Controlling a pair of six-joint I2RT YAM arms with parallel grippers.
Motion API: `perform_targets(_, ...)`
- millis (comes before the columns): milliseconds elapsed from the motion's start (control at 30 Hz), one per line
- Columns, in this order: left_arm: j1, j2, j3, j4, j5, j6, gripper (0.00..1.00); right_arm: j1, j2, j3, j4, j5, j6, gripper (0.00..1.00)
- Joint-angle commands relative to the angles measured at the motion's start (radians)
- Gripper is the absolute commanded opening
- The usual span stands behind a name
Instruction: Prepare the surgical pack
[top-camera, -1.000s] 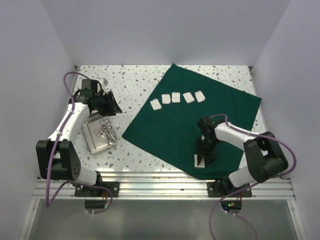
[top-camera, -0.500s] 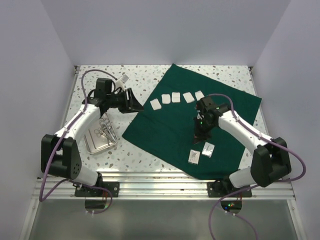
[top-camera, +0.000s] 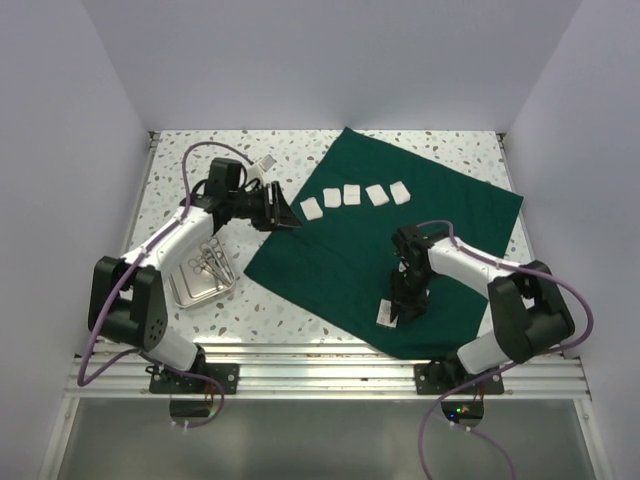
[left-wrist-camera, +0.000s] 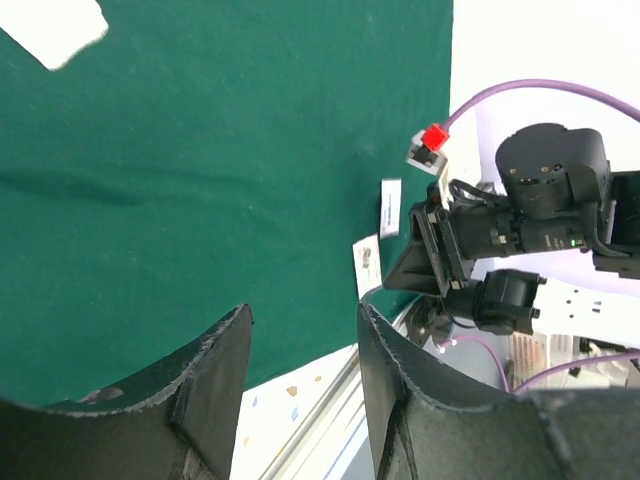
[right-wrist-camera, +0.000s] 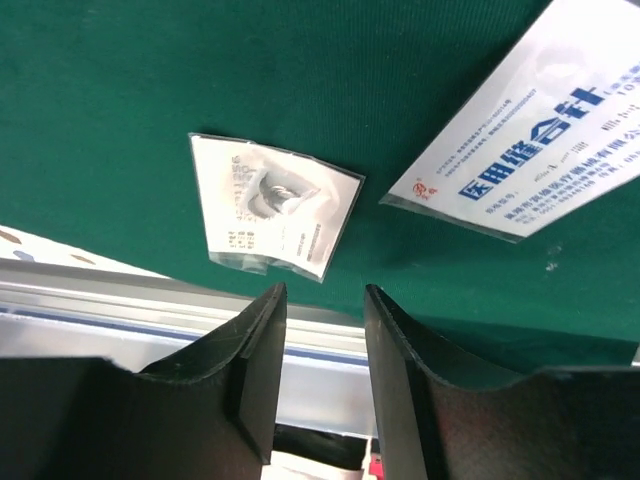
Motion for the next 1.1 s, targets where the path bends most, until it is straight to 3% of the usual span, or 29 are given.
perform_targets(0, -0.040, 0.054, 0.060, -0.075, -0.012, 0.046, 0.49, -0.002, 0.003, -0.018, 0.076, -0.032, 0.015, 0.40)
perform_targets(533, -0.062, 0.084, 0.054, -0.115, -0.021, 0.060, 0.47, 0.000, 0.117, 0.004, 0.133, -0.024, 0.023, 0.33)
perform_targets(800, -0.062, 0.079, 0.039, -0.110, -0.015, 0.057, 0.47, -0.002, 0.081, 0.028, 0.086, -0.028, 0.038, 0.15)
perform_targets(833, -0.062, 0.079, 0.039, -0.103, -0.009, 0.057, 0.47, 0.000, 0.063, 0.031, 0.079, -0.030, 0.034, 0.06)
perform_targets(900, -0.062, 0.081, 0.037, -0.098, -0.005, 0.052, 0.47, 0.000, 0.043, 0.053, 0.052, -0.027, 0.029, 0.00)
perform_targets(1067, -0.063, 0.092, 0.017, -0.035, 0.060, 0.009, 0.48, -0.002, -0.011, 0.126, 0.007, -0.021, 0.008, 0.00)
